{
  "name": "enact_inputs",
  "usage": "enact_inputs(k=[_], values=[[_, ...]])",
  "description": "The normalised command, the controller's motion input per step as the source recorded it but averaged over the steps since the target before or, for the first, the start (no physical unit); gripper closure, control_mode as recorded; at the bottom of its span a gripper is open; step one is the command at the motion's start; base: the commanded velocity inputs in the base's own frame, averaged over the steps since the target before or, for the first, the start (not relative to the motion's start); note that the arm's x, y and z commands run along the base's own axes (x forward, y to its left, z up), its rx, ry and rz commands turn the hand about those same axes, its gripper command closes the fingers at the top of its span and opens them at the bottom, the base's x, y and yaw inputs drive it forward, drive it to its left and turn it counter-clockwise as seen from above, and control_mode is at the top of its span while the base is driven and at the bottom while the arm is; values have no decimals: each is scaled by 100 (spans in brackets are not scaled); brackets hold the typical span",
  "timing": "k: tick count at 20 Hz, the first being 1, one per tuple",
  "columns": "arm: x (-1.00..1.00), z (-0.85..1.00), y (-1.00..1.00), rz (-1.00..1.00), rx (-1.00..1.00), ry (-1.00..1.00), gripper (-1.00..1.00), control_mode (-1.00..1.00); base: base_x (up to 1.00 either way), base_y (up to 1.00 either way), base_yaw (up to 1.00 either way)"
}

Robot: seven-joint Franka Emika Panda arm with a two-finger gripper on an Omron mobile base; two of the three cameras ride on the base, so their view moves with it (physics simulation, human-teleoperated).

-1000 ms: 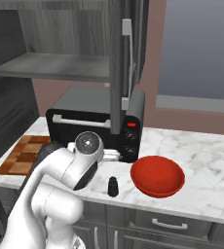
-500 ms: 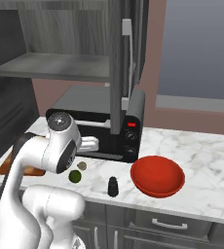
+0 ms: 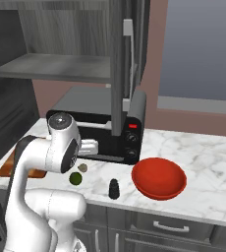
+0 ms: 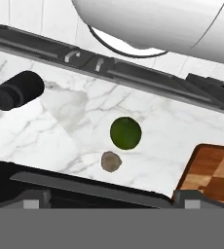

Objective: Open the cabinet. Place the bowl and condiment on the counter. Then place the lime and garlic on the cutting board.

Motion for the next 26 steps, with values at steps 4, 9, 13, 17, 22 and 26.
enact_inputs(k=[4,9,13,17,22,26], values=[[3,-34,24,0,-1,13,-100,-100,0,0,0],[9,-37,25,0,-1,14,-100,-100,0,0,0],[7,-38,22,0,-1,11,-100,-100,0,0,0],[10,-42,19,0,-2,9,-100,-100,0,0,0],[12,-45,11,0,-1,3,-100,-100,0,0,0],[20,-39,0,0,0,0,-100,-100,0,0,0]])
